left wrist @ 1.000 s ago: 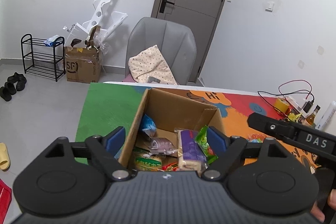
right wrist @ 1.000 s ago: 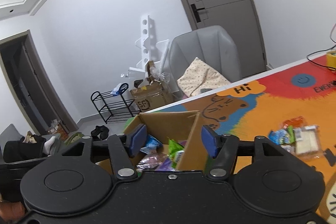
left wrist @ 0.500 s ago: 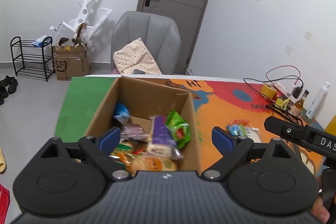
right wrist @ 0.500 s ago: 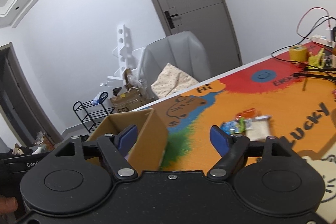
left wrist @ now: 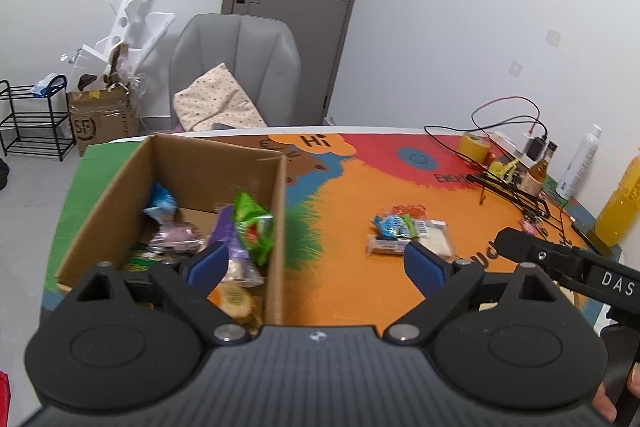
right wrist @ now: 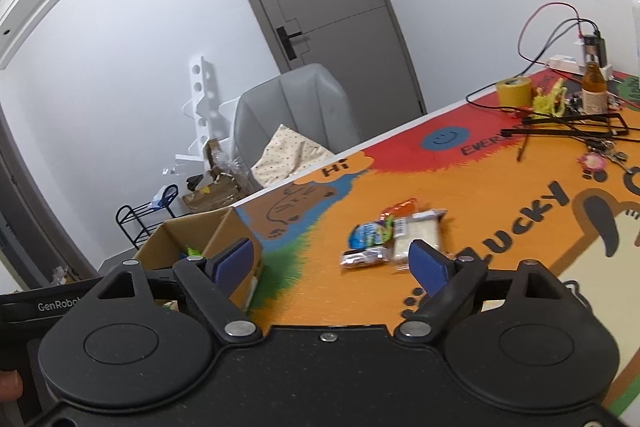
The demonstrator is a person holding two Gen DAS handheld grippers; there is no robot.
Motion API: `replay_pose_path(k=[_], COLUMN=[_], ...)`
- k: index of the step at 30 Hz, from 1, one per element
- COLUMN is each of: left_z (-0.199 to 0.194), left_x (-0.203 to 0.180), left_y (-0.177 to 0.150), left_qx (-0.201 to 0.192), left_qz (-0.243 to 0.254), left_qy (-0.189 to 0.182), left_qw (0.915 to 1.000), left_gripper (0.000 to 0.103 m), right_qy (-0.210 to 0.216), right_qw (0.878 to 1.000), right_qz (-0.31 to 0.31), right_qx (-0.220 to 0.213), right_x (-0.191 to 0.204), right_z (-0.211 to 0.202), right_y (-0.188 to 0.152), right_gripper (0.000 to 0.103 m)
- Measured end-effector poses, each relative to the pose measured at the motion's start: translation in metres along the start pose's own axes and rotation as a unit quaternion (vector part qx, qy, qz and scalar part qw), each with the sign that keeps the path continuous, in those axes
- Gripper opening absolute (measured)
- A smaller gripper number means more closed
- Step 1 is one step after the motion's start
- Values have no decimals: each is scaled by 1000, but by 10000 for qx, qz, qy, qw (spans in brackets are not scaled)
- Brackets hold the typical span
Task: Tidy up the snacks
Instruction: 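Move both open grippers back over the remaining snacks, then grasp the wrapped bar with the left gripper while the right grasps the white bread pack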
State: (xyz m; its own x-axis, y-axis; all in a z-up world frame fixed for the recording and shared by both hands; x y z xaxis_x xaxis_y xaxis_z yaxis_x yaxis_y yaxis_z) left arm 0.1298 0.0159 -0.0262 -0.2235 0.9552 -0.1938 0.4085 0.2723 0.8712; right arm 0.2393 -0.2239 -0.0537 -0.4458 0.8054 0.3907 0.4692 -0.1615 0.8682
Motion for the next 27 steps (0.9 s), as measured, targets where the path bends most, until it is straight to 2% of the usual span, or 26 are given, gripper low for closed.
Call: replay_pose_path(k=[13, 27], left_z=[34, 83], left_x=[-39, -64], left_y=[-6, -5], left_qx=[188, 430], left_qz=[249, 327], left_qy=[-99, -117], left_qw=[9995, 9985], left_gripper=[94, 94], right_qy=[-154, -210], right_qw=[9993, 9976], right_qz=[300, 423], right_qx=[139, 499], right_x=[-45, -76], right_z=[21, 59], right_y=[-5, -3], right_gripper=[86, 78])
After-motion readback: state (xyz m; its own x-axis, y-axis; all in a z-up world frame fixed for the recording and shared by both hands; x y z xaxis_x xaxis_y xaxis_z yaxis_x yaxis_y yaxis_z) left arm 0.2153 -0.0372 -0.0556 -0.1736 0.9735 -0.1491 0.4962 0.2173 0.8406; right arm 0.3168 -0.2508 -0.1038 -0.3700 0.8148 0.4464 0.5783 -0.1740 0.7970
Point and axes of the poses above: each gripper's, at about its wrist camera, not at the fingertips, and z roughly the way its jaws point, x to its left, y to its top, the point moved 4 cm from there along z, roughly the way its jaws point, and after that the axes turned 7 degrees about -x, right-handed, at the moved point
